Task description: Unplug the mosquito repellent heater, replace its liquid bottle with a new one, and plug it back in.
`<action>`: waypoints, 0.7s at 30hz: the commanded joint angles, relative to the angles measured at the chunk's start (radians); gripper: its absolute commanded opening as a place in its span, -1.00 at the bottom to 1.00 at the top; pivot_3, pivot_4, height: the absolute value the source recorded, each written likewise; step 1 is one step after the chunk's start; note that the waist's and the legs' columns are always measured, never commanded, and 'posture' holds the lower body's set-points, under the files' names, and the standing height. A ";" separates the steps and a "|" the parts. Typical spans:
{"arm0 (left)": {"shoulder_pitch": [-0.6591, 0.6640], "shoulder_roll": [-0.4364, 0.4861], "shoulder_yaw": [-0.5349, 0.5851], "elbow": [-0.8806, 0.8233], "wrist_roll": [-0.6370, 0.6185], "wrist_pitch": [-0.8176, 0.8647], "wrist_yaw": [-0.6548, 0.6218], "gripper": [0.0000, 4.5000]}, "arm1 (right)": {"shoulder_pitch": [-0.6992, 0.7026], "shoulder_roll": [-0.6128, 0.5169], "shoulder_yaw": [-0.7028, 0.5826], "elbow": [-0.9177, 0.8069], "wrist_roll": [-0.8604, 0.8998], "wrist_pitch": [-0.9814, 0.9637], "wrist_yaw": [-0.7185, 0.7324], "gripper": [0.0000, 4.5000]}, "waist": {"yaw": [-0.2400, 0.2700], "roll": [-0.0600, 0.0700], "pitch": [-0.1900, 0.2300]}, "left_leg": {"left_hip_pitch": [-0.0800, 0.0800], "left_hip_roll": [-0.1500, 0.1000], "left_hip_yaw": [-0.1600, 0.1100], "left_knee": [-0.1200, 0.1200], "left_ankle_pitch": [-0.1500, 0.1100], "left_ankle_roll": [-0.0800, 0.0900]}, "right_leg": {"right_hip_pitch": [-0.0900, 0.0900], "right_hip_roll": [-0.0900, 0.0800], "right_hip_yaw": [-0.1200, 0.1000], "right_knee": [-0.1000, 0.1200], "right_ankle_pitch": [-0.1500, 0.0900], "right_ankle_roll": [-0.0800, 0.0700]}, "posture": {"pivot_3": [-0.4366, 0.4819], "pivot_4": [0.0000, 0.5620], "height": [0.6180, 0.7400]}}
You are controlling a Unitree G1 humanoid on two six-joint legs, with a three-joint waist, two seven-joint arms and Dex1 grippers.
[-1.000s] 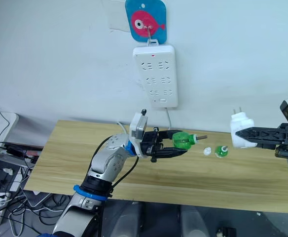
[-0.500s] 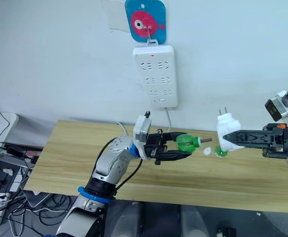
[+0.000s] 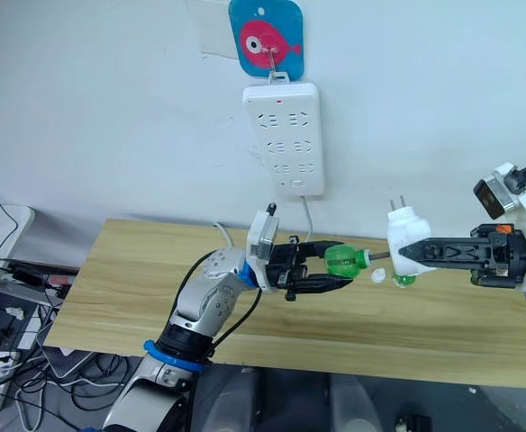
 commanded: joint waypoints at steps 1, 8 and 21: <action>-0.012 -0.021 -0.004 -0.027 -0.008 -0.017 0.001 0.01 | -0.012 0.012 -0.007 -0.040 0.026 -0.025 0.003 0.33 | 0.000 0.000 0.000 | 0.000 0.000 0.000 0.000 0.000 0.000 | 0.000 0.000 0.000 0.000 0.000 0.000 | -0.16 -0.10 1.00; -0.011 -0.031 -0.008 -0.042 -0.012 -0.006 0.006 0.01 | -0.011 0.039 -0.003 -0.063 0.026 -0.055 -0.041 0.33 | 0.000 0.000 0.000 | 0.000 0.000 0.000 0.000 0.000 0.000 | 0.000 0.000 0.000 0.000 0.000 0.000 | -0.19 -0.10 1.00; -0.012 -0.038 -0.016 -0.035 -0.009 -0.016 0.004 0.01 | -0.030 0.077 -0.004 -0.105 0.026 -0.089 -0.118 0.33 | -0.001 0.000 0.000 | 0.000 0.000 0.000 0.000 0.000 0.000 | 0.000 0.000 0.000 0.001 0.000 0.000 | -0.20 -0.08 1.00</action>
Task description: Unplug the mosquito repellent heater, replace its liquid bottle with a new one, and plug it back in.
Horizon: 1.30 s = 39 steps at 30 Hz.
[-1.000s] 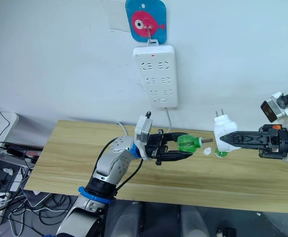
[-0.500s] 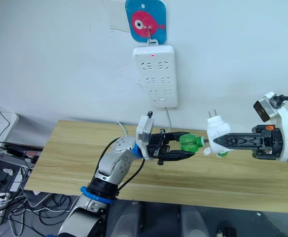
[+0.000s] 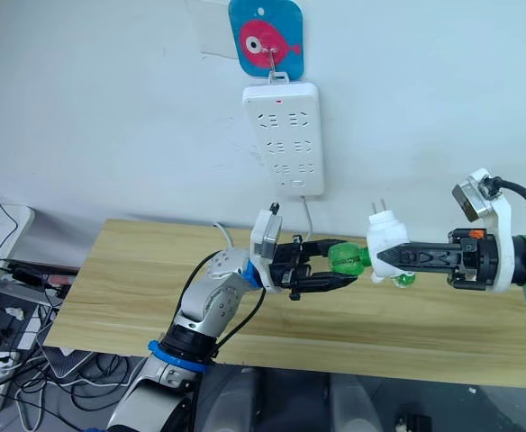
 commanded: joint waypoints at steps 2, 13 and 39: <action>-0.011 -0.018 -0.015 -0.030 -0.007 -0.023 -0.019 0.01 | -0.026 -0.011 -0.021 -0.013 0.025 -0.002 0.010 0.33 | 0.000 0.000 0.000 | 0.000 0.000 0.000 0.000 0.000 0.000 | 0.000 0.000 0.000 0.000 0.000 0.000 | -0.20 -0.08 1.00; -0.023 -0.027 -0.016 -0.010 -0.001 -0.039 -0.026 0.01 | -0.013 -0.040 0.020 -0.114 0.025 -0.037 0.007 0.33 | -0.001 0.000 0.000 | 0.000 0.000 0.000 0.000 0.000 0.000 | 0.000 0.000 0.000 0.000 0.000 0.000 | -0.21 -0.09 1.00; -0.023 -0.057 -0.007 -0.009 0.002 -0.043 -0.020 0.01 | -0.076 0.015 0.076 -0.144 0.025 -0.078 -0.089 0.33 | -0.008 0.000 0.000 | 0.000 0.000 0.000 0.000 0.000 0.000 | 0.000 0.000 0.000 0.000 0.000 0.000 | -0.21 -0.09 1.00</action>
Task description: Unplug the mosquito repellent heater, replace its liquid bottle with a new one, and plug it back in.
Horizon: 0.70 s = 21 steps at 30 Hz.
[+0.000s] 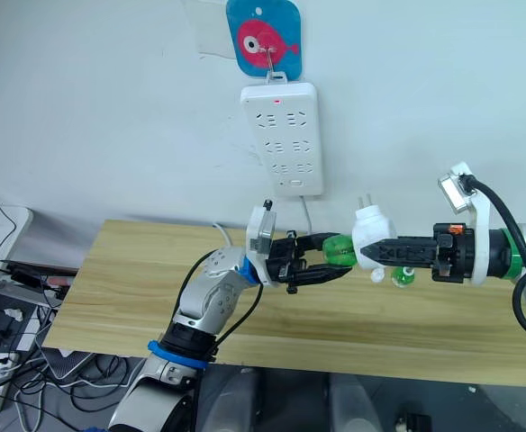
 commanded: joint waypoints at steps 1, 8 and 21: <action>-0.017 -0.044 -0.046 -0.054 -0.016 -0.016 -0.022 0.01 | -0.025 -0.019 0.025 -0.059 0.027 0.024 0.054 0.33 | -0.001 0.000 0.000 | 0.000 0.000 0.000 0.000 0.000 0.000 | 0.000 0.000 0.000 0.000 0.000 0.000 | -0.22 -0.08 1.00; -0.021 -0.049 -0.041 -0.044 -0.012 -0.017 -0.037 0.01 | -0.027 -0.065 0.042 -0.049 0.027 0.040 0.091 0.33 | -0.005 0.000 0.000 | 0.000 0.000 0.000 0.000 0.000 0.000 | 0.000 0.000 0.000 0.000 0.000 0.000 | -0.22 -0.09 1.00; -0.055 -0.062 -0.020 0.032 0.018 -0.062 -0.012 0.01 | -0.039 -0.102 0.071 -0.043 0.027 0.048 0.153 0.98 | -0.013 0.000 0.000 | 0.000 0.000 0.000 0.000 0.000 0.000 | 0.000 0.000 0.000 0.000 0.000 0.000 | -0.23 -0.08 1.00</action>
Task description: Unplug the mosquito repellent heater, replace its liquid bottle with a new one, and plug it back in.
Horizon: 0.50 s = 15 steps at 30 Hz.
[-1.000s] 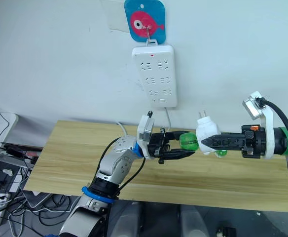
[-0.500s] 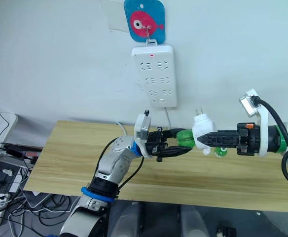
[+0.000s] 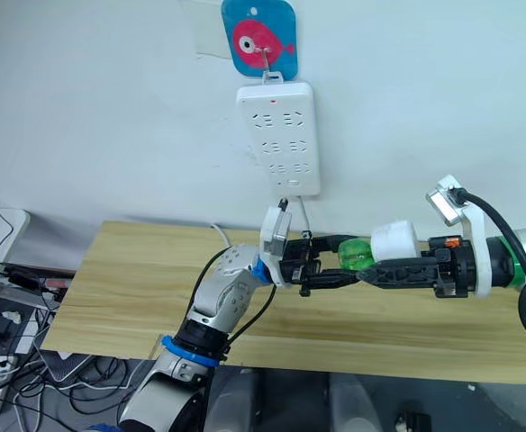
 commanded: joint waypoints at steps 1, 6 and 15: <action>-0.016 -0.010 0.007 0.005 -0.003 -0.021 0.005 0.01 | -0.010 -0.017 -0.007 -0.026 0.026 -0.005 0.023 0.98 | -0.002 0.000 0.000 | 0.000 0.000 0.000 0.000 0.000 0.000 | 0.000 0.000 0.000 0.000 0.000 0.000 | -0.23 -0.08 1.00; -0.023 -0.018 0.015 0.013 -0.011 -0.020 0.017 0.01 | 0.008 -0.014 0.003 -0.043 0.026 -0.013 0.035 0.98 | -0.002 0.000 0.000 | 0.000 0.000 0.000 0.000 0.000 0.000 | 0.000 0.000 0.000 0.000 0.000 0.000 | -0.23 -0.08 1.00; -0.036 -0.022 0.024 0.029 -0.014 -0.022 0.029 0.01 | 0.084 -0.085 0.014 -0.087 0.026 -0.020 0.162 0.98 | -0.001 0.000 0.000 | 0.000 0.000 0.000 0.000 0.000 0.000 | 0.000 0.000 0.000 0.000 0.000 0.000 | -0.23 -0.09 1.00</action>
